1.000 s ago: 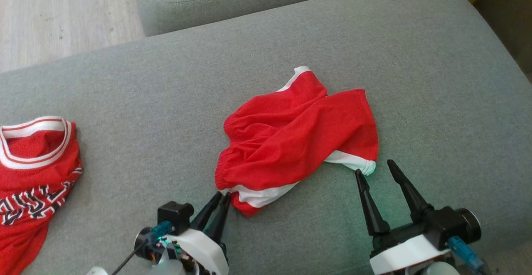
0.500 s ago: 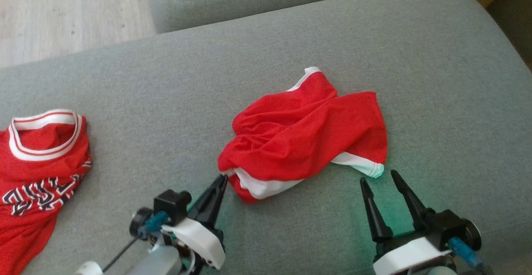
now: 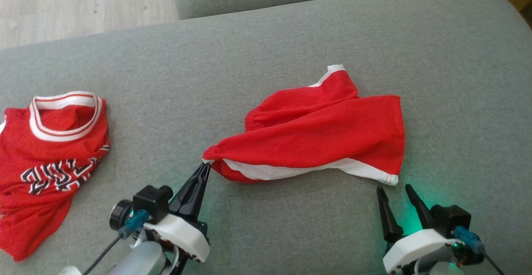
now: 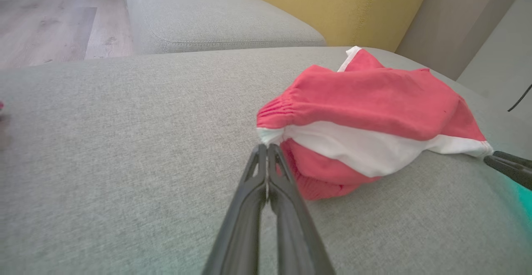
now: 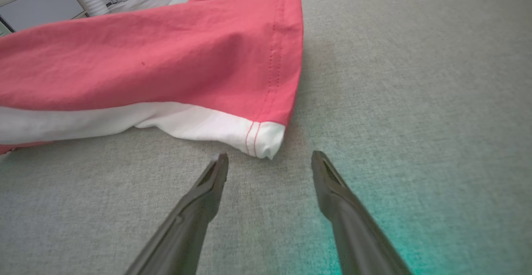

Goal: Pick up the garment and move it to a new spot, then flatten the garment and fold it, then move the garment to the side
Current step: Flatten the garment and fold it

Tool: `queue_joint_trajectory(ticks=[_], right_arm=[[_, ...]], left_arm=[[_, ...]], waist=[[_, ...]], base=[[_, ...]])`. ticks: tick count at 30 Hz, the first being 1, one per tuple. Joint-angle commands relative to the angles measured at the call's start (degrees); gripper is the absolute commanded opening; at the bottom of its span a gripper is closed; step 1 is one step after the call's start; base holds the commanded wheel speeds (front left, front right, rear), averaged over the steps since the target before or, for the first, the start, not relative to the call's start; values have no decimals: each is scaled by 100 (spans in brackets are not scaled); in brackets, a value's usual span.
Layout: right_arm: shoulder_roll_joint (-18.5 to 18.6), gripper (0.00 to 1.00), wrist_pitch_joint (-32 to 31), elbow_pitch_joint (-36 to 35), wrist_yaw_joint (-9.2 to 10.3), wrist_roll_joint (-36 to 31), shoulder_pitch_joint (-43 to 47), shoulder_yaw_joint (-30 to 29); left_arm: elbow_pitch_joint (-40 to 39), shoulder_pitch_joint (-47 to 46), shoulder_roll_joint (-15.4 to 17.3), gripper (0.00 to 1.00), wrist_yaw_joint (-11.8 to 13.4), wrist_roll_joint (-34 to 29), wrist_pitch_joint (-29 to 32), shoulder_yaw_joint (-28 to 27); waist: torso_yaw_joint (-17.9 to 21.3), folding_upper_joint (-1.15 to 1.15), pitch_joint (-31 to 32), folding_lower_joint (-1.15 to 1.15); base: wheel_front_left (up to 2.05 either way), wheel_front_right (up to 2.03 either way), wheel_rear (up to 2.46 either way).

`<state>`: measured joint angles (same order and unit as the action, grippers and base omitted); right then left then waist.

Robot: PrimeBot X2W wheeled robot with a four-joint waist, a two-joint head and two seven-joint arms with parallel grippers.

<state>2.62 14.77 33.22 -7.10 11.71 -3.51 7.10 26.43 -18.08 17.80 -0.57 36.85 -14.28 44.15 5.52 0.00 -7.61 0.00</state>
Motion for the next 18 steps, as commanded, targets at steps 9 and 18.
queue_joint_trajectory(ticks=[9, 18], right_arm=[[26, 0, 23, -24, -39, 168, -347, 275], [26, 0, 23, -71, -39, 251, -300, 358]], left_arm=[[-156, -63, 92, 0, -38, -174, -72, -408], [-196, 45, 56, 0, -72, -330, -72, -546]], waist=[[-47, 0, 8, 0], [54, 0, 263, 0]], base=[[0, 0, 0], [0, 0, 0]])
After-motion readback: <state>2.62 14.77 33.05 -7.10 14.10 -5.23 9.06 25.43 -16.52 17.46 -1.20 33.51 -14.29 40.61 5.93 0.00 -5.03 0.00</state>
